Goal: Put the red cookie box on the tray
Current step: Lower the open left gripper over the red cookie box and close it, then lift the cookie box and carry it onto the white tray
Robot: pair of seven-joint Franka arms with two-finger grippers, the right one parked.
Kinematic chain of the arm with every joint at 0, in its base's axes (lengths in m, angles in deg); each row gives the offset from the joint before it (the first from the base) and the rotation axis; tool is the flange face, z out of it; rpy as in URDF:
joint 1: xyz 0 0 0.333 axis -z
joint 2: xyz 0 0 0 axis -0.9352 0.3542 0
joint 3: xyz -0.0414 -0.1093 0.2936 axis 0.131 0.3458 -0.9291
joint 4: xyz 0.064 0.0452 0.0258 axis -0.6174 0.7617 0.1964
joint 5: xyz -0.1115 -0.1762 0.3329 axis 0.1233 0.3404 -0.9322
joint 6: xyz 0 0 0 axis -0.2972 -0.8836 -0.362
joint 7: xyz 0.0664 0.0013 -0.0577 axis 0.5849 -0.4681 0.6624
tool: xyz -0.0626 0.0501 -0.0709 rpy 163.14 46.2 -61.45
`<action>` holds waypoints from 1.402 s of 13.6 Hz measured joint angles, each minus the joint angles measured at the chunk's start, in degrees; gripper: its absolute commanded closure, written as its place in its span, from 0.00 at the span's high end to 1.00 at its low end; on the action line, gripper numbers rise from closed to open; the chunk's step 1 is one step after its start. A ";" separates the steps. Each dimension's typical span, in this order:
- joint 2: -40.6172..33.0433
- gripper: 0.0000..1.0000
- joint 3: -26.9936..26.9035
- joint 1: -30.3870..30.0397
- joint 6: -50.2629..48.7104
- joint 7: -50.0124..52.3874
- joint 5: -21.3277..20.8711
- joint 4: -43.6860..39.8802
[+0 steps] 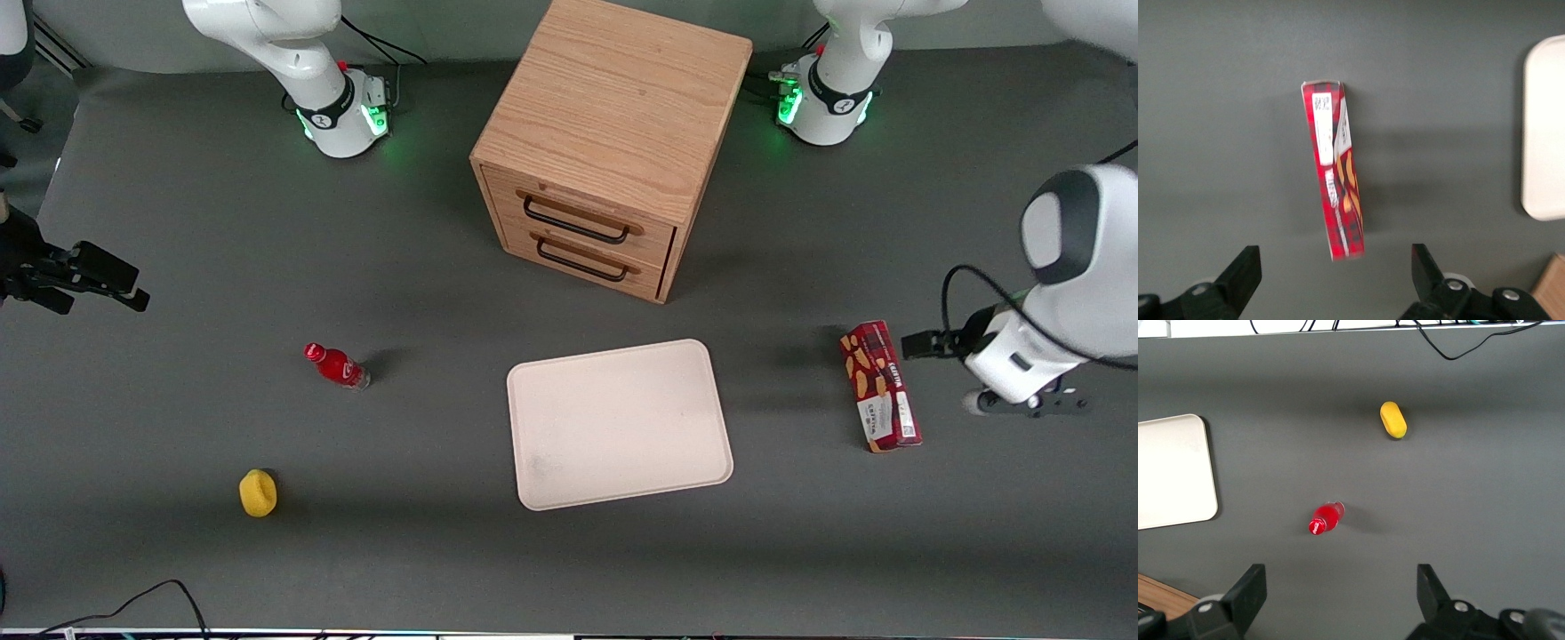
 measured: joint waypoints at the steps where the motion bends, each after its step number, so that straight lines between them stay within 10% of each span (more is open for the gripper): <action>1: 1.33 1.00 -0.13 -0.19 3.71 0.00 0.00 1.74; 5: 7.22 0.93 -0.26 -0.30 14.83 0.85 -0.08 5.72; 7: 8.60 0.59 -0.44 -0.34 18.42 1.06 -0.09 7.60; 9: 8.65 0.00 -0.57 -0.35 19.65 1.12 -0.09 8.99; 19: 9.95 0.00 0.34 4.29 0.18 10.71 1.05 -9.84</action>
